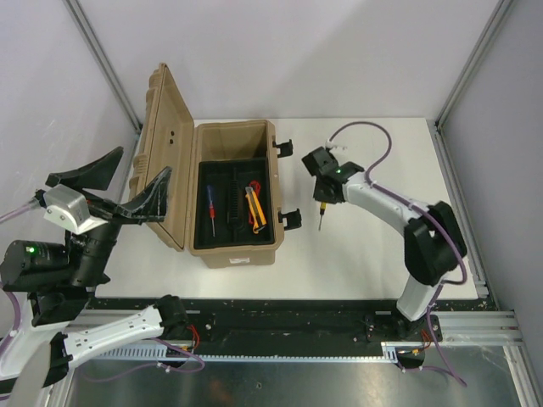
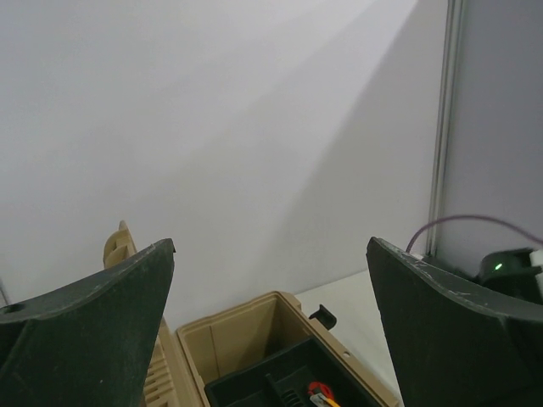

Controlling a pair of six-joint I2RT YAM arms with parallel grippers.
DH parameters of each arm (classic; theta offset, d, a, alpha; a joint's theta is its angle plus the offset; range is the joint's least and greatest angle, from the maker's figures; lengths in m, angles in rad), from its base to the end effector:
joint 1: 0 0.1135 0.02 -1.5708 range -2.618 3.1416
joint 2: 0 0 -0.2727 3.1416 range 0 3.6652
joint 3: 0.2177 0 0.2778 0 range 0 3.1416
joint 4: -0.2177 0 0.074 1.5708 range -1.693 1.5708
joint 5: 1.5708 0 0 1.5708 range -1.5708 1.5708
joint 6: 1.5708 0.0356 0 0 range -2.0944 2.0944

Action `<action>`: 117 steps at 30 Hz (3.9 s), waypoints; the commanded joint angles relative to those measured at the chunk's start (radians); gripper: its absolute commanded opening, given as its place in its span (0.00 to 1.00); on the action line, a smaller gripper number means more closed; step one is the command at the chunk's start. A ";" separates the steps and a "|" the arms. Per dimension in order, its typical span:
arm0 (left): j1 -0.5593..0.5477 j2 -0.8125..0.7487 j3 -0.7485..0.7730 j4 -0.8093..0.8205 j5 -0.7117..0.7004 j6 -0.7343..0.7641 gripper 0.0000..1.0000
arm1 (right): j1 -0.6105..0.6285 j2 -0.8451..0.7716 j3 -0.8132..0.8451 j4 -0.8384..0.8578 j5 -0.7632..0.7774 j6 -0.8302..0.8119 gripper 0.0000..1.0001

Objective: Pack the tool kit

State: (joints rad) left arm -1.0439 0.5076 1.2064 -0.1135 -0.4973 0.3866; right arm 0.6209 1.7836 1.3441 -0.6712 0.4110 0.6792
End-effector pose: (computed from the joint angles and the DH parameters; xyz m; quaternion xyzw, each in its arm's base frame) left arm 0.0340 -0.0248 0.5246 0.1370 0.4883 -0.1654 0.8458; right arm 0.3303 0.2188 0.2234 0.0743 0.9514 -0.0231 0.2980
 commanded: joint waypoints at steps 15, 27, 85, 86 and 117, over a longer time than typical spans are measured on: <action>0.005 0.033 0.029 0.036 -0.099 0.056 0.99 | 0.345 0.060 0.646 0.120 -0.019 -0.206 0.08; 0.005 0.040 0.035 0.038 -0.177 0.059 0.99 | 0.446 0.402 0.955 0.022 -0.069 -0.170 0.12; 1.221 0.636 0.422 -0.373 0.624 -0.792 0.99 | -0.027 -0.263 0.134 0.351 -0.329 -0.120 0.57; 1.260 0.635 0.409 -0.369 0.657 -0.823 0.99 | -0.036 -0.259 0.130 0.351 -0.337 -0.123 0.57; 1.336 0.570 0.051 -0.085 1.180 -1.027 0.99 | -0.148 0.094 0.073 0.344 -0.700 -0.100 0.61</action>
State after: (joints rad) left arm 0.3527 1.1072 1.2747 -0.2497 0.5674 -0.6304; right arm 0.4637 1.8469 1.4185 -0.3523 -0.2089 0.5705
